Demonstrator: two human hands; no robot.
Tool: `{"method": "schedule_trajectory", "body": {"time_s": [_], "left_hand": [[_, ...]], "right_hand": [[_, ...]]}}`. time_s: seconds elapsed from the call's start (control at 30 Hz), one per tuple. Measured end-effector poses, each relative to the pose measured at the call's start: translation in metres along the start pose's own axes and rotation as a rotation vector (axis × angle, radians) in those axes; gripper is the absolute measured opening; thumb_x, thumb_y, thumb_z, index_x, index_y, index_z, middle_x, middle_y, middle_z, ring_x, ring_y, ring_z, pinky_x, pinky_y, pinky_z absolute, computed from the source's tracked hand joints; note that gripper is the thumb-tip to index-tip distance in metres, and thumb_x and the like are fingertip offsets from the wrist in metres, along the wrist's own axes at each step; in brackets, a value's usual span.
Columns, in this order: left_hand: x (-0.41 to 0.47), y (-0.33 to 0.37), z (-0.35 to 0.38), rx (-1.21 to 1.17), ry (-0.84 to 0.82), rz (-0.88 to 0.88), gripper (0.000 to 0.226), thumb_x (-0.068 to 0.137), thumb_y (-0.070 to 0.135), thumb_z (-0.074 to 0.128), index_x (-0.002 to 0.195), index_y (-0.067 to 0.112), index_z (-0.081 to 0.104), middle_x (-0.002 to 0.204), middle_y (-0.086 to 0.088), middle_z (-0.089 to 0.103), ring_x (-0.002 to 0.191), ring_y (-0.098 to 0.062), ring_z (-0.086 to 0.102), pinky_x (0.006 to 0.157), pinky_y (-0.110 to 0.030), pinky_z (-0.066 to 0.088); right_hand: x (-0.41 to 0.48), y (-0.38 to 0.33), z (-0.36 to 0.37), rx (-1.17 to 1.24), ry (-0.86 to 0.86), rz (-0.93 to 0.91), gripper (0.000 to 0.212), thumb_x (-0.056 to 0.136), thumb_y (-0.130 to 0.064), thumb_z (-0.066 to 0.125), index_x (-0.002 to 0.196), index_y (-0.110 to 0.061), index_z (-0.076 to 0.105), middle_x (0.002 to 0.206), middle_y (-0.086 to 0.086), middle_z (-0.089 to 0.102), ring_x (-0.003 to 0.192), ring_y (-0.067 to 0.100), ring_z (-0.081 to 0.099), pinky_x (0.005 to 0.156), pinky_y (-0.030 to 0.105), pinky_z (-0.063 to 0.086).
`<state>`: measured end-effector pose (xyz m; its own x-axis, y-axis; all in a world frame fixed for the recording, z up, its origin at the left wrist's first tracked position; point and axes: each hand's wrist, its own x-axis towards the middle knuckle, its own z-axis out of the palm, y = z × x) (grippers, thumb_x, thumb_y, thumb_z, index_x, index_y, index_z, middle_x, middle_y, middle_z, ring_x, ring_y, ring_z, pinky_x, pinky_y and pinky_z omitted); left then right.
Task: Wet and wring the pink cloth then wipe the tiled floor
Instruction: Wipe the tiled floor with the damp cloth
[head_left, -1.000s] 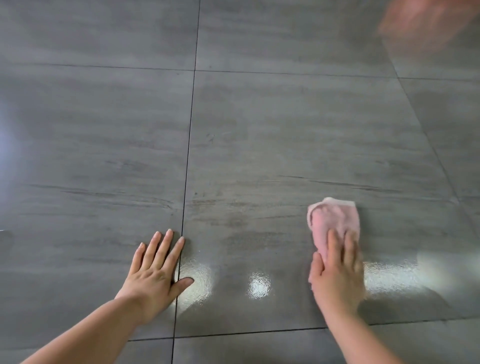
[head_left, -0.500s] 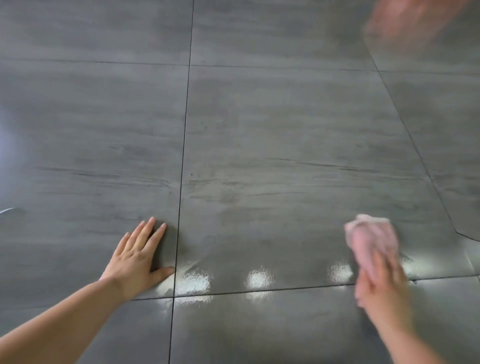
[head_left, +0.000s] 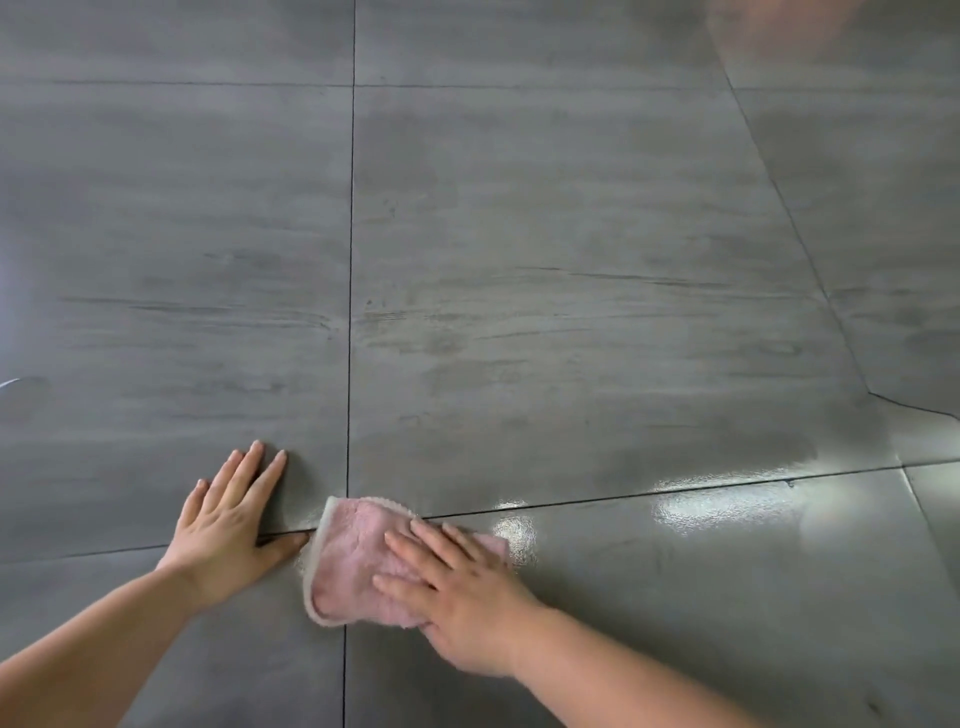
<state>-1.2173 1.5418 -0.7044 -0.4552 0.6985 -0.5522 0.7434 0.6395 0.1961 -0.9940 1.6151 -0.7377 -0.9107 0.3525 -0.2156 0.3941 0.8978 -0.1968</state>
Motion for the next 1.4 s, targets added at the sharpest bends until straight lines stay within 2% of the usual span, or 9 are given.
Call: {"method": "schedule_trajectory", "body": {"time_s": [0.13,0.3,0.47,0.67,0.8,1.07,1.2,1.3,1.4], "left_hand": [[-0.001,-0.001,0.0,0.018,-0.008,0.01,0.088,0.084,0.046,0.053,0.144,0.022,-0.007,0.156,0.001,-0.012,0.144,-0.016,-0.013,0.117,-0.033,-0.005],[-0.002,0.002,0.003,-0.014,0.037,0.011,0.083,0.084,0.042,0.055,0.144,0.023,0.002,0.156,-0.001,-0.006,0.144,-0.017,-0.009,0.118,-0.034,-0.003],[0.003,0.009,0.008,-0.058,0.098,-0.013,0.08,0.082,0.038,0.059,0.144,0.022,0.011,0.157,-0.004,0.002,0.145,-0.02,-0.005,0.117,-0.038,-0.001],[0.004,0.003,0.015,-0.047,0.162,0.006,0.083,0.075,0.06,0.043,0.143,0.02,0.016,0.156,-0.007,0.009,0.145,-0.022,0.002,0.117,-0.042,0.003],[0.005,-0.003,0.022,-0.015,0.179,0.016,0.109,0.048,0.073,0.018,0.142,0.02,0.021,0.155,-0.008,0.015,0.144,-0.022,0.007,0.117,-0.042,0.005],[0.021,-0.033,0.009,-0.091,0.271,-0.115,0.11,0.046,0.074,0.017,0.142,0.02,0.025,0.155,-0.008,0.015,0.144,-0.021,0.007,0.116,-0.041,0.004],[0.025,-0.041,0.011,-0.095,0.274,-0.065,0.11,0.046,0.075,0.009,0.144,0.023,0.014,0.156,-0.004,0.006,0.144,-0.017,-0.002,0.112,-0.028,-0.007],[0.029,-0.047,0.014,-0.091,0.3,-0.032,0.115,0.05,0.085,0.005,0.143,0.02,0.019,0.155,-0.007,0.011,0.142,-0.015,-0.002,0.103,-0.011,-0.025],[0.03,-0.051,0.012,-0.026,0.143,0.007,0.097,0.074,0.079,0.001,0.132,0.014,0.044,0.136,-0.022,0.047,0.129,-0.022,0.018,0.105,-0.012,-0.023]], "right_hand": [[-0.029,0.035,0.009,-0.075,0.121,0.029,0.055,0.068,-0.044,0.034,0.122,-0.037,0.038,0.139,-0.01,0.035,0.124,0.014,0.035,0.098,0.03,0.028],[-0.119,0.124,0.002,0.09,0.233,0.659,0.059,0.072,-0.031,0.035,0.13,-0.019,0.036,0.136,0.01,0.036,0.118,0.03,0.038,0.068,0.051,0.057],[-0.116,0.134,-0.012,0.443,0.342,1.515,0.084,0.071,-0.043,0.014,0.146,-0.006,0.019,0.152,0.026,0.015,0.137,0.042,0.02,0.109,0.048,0.024],[-0.065,0.055,0.005,0.152,0.215,0.641,0.058,0.07,-0.036,0.038,0.126,-0.022,0.043,0.137,0.01,0.035,0.12,0.032,0.035,0.087,0.042,0.051],[-0.052,0.039,0.008,0.028,0.187,0.124,0.054,0.069,-0.039,0.042,0.123,-0.032,0.042,0.14,-0.002,0.043,0.13,0.022,0.032,0.11,0.033,0.013],[-0.061,0.161,-0.017,0.198,0.39,0.876,0.068,0.066,-0.032,0.03,0.123,0.001,0.05,0.131,0.024,0.047,0.115,0.042,0.05,0.092,0.045,0.044],[-0.012,0.172,-0.043,0.408,0.436,1.363,0.083,0.07,-0.044,0.021,0.138,0.002,0.031,0.146,0.03,0.024,0.133,0.045,0.025,0.108,0.048,0.024],[0.04,0.14,-0.044,0.353,0.409,1.252,0.074,0.076,-0.038,0.032,0.136,0.004,0.035,0.14,0.038,0.031,0.126,0.053,0.033,0.102,0.054,0.031],[0.084,0.09,-0.032,0.175,0.322,0.77,0.054,0.075,-0.034,0.039,0.122,-0.009,0.045,0.122,0.03,0.057,0.103,0.046,0.06,0.083,0.049,0.051]]}}
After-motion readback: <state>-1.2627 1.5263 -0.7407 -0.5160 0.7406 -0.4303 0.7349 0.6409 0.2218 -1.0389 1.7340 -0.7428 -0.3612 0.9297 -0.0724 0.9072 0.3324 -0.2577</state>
